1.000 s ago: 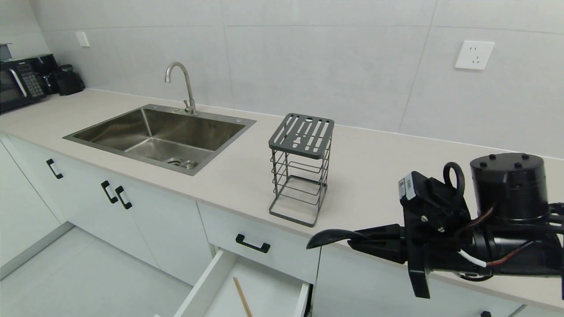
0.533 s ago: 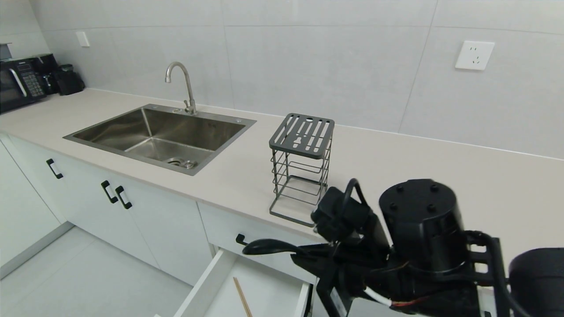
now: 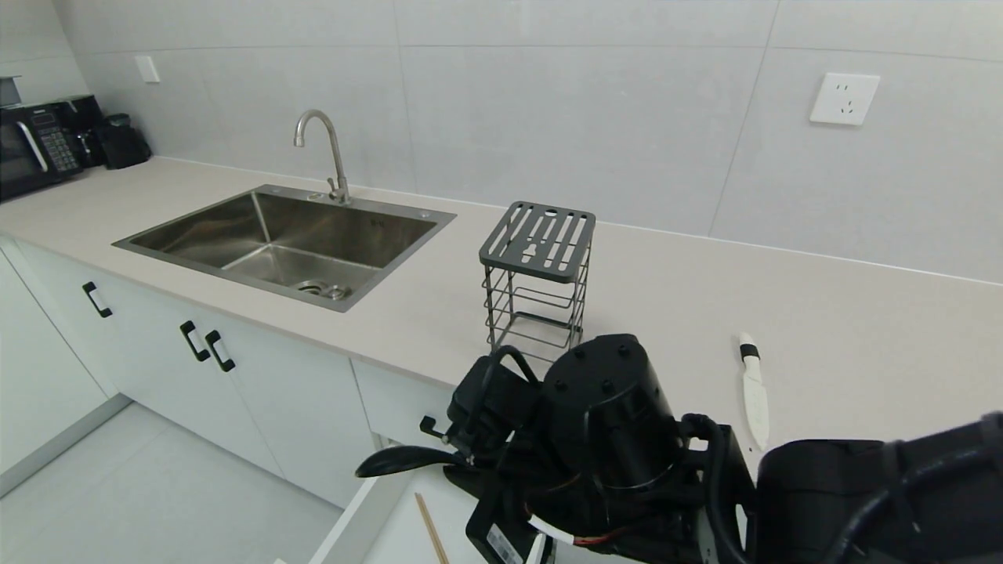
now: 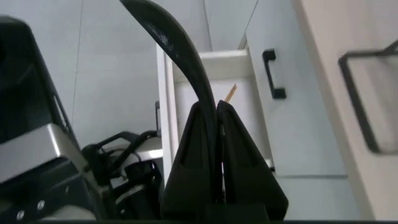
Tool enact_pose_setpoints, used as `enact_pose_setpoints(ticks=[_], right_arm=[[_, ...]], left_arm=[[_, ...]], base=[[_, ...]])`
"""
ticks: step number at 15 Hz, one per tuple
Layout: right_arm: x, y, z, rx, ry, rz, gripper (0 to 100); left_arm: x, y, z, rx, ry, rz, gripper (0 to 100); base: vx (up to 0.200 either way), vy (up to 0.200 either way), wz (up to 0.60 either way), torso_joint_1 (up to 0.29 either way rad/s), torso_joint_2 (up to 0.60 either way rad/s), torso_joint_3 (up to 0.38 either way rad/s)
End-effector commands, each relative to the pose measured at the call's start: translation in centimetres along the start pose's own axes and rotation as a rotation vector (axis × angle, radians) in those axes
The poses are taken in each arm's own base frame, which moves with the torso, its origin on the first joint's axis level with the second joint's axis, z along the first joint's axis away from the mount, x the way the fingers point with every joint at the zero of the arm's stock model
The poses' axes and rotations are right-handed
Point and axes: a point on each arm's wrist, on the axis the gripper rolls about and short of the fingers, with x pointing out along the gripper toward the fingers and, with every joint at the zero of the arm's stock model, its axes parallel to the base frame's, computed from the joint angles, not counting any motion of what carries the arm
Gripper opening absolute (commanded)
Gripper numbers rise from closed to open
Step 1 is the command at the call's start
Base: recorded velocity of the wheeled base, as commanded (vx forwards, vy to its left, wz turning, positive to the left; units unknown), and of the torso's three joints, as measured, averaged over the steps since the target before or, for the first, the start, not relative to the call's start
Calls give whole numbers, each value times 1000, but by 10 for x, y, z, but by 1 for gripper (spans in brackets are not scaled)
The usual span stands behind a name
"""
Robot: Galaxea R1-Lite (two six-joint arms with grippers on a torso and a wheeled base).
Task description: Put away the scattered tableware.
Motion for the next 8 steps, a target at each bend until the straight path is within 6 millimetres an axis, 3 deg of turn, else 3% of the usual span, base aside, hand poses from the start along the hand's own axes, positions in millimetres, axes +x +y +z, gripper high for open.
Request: enact_pose_setpoints(ticks=[1,3,8], right_arm=[[20,-1,-7,2,17,3,0],[27,-4,-9,7,-12,38,0],[34,-4,-15,8,2,52,0]], left_arm=[[0,0,0,0,2,0,100],[0,0,0,0,2,0,100],[0,0,0,0,2,0,100]], base=[[0,0,0,0,0,0],[0,0,0,-50,104,55],[0,0,0,-228,458,223]])
